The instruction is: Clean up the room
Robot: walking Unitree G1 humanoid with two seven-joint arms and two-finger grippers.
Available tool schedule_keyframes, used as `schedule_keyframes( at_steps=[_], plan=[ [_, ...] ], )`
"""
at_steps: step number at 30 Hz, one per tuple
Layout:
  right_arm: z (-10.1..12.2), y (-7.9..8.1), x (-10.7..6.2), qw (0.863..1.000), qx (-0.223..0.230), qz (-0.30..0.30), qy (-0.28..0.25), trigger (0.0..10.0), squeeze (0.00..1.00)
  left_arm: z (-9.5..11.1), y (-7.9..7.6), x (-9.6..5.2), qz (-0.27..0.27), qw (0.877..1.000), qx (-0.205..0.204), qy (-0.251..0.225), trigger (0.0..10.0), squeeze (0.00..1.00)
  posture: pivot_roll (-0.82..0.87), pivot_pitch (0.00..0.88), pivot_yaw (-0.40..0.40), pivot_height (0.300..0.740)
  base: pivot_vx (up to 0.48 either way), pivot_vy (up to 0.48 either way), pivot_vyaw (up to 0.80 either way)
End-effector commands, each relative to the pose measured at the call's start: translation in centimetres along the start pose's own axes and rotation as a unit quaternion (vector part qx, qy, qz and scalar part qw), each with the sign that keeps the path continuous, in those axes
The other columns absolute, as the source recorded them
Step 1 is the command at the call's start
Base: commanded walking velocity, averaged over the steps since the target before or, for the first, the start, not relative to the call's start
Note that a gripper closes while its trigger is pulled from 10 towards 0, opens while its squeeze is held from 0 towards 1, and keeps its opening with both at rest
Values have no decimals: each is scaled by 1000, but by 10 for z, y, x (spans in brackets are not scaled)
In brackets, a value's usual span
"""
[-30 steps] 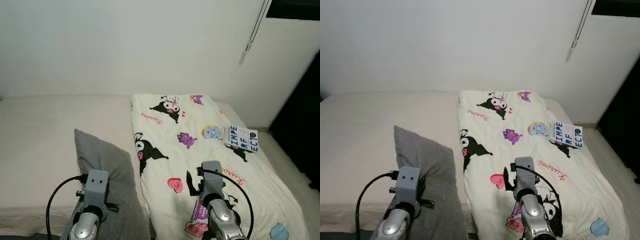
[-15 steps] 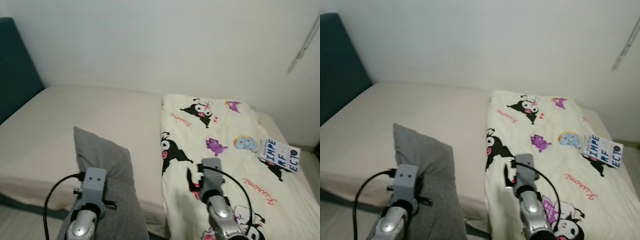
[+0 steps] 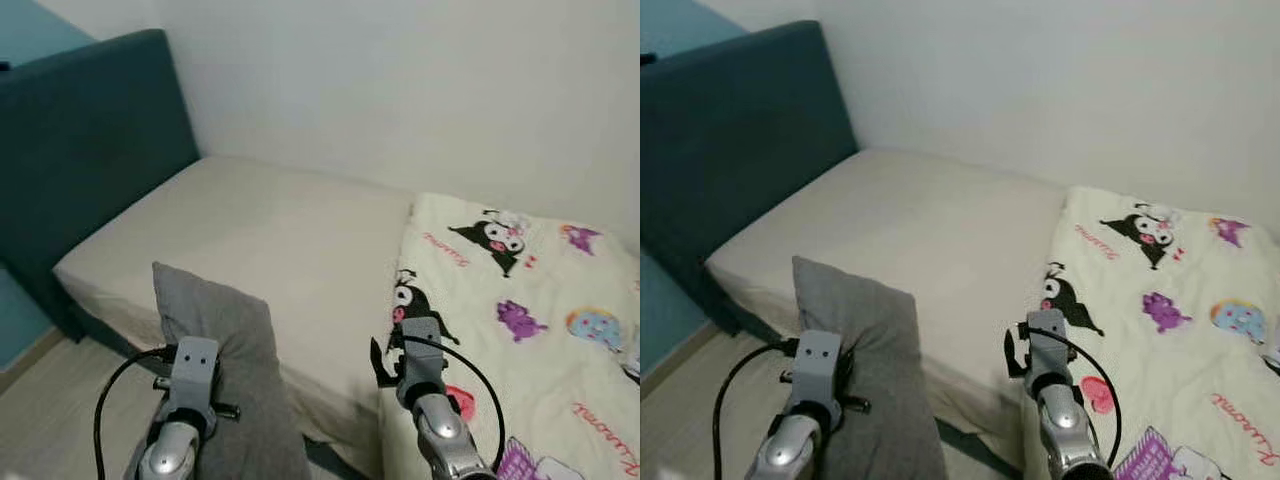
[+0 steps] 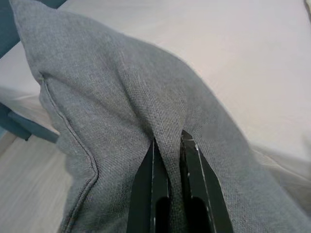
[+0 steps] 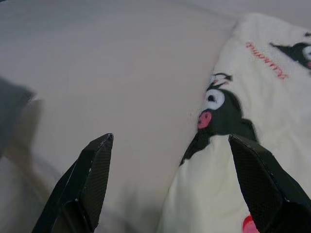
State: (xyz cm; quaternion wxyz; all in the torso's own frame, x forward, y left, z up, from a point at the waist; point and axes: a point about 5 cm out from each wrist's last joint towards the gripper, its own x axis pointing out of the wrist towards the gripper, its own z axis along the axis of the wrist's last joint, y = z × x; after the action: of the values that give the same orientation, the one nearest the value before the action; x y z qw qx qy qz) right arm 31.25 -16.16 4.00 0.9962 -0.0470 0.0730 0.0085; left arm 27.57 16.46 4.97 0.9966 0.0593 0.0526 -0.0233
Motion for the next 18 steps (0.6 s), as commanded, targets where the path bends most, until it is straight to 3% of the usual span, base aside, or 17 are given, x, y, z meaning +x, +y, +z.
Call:
schedule_keyframes(
  at_steps=[1, 5, 18],
  plan=[
    [-3, 7, -1, 1000, 2, 10, 8, 10000, 0, 2, 9, -1, 18, 1000, 3, -5, 10000, 0, 63, 105, -9, 740, 0, 0, 800],
    [-2, 6, 0, 1000, -1, 11, 7, 10000, 0, -11, 20, -1, 58, 997, 12, 42, 10000, 0, 60, 106, -13, 740, 0, 0, 800],
    [0, 5, 3, 1000, -6, 16, 11, 10000, 0, -11, 18, -2, 58, 997, -2, 40, 10000, 0, 63, 102, -20, 740, 0, 0, 800]
  ],
)
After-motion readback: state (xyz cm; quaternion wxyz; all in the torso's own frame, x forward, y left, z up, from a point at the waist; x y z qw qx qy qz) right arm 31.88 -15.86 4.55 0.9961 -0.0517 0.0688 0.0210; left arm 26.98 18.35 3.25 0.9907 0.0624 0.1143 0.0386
